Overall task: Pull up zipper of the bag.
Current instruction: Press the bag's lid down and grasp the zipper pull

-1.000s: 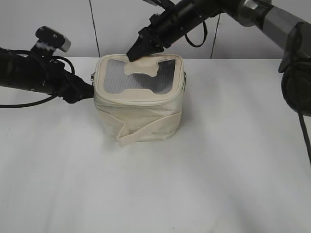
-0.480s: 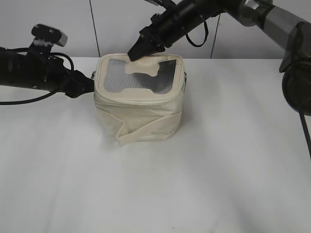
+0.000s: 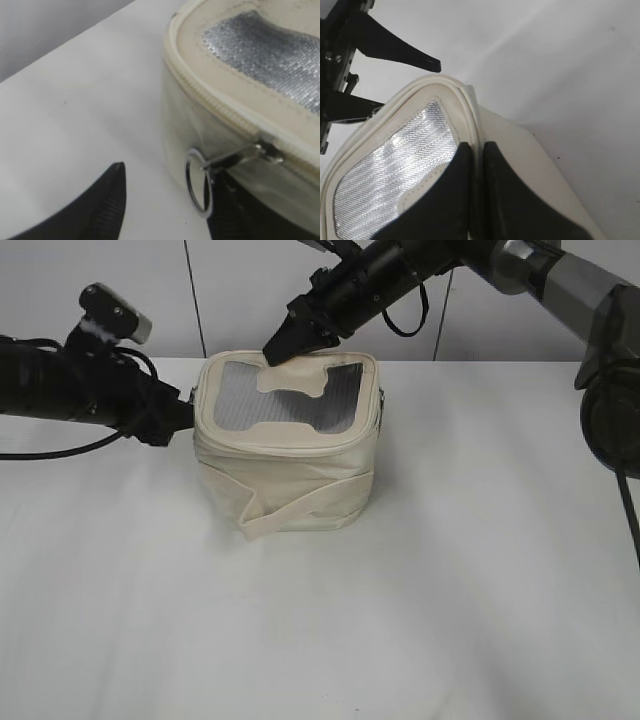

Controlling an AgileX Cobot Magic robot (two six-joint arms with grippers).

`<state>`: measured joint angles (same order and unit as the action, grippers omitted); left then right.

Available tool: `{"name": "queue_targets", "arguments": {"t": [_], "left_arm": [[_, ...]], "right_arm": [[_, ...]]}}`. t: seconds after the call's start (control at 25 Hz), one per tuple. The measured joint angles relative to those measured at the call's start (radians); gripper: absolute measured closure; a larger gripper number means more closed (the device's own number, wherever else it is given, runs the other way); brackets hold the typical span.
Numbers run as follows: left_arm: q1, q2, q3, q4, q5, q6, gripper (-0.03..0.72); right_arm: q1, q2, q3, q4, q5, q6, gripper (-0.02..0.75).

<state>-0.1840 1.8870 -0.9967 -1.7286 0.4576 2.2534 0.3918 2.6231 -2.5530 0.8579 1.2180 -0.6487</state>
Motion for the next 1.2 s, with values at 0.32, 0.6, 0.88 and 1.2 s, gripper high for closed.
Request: {"name": "queue_targets", "arguments": {"t": [0.32, 0.6, 0.88, 1.2], "left_arm": [[-0.029, 0.002, 0.000, -0.002, 0.002, 0.109, 0.529], [-0.033, 0.004, 0.000, 0.000, 0.001, 0.111, 0.678], [-0.040, -0.046, 0.049, -0.004, -0.042, 0.086, 0.679], [-0.066, -0.200, 0.193, -0.009, -0.053, 0.054, 0.679]], "right_arm": [[-0.002, 0.000, 0.000, -0.003, 0.000, 0.000, 0.698], [-0.004, 0.000, 0.000, -0.003, -0.001, 0.000, 0.698], [-0.004, 0.000, 0.000, -0.002, -0.001, 0.000, 0.698], [-0.004, 0.000, 0.000, -0.002, -0.001, 0.001, 0.698]]}}
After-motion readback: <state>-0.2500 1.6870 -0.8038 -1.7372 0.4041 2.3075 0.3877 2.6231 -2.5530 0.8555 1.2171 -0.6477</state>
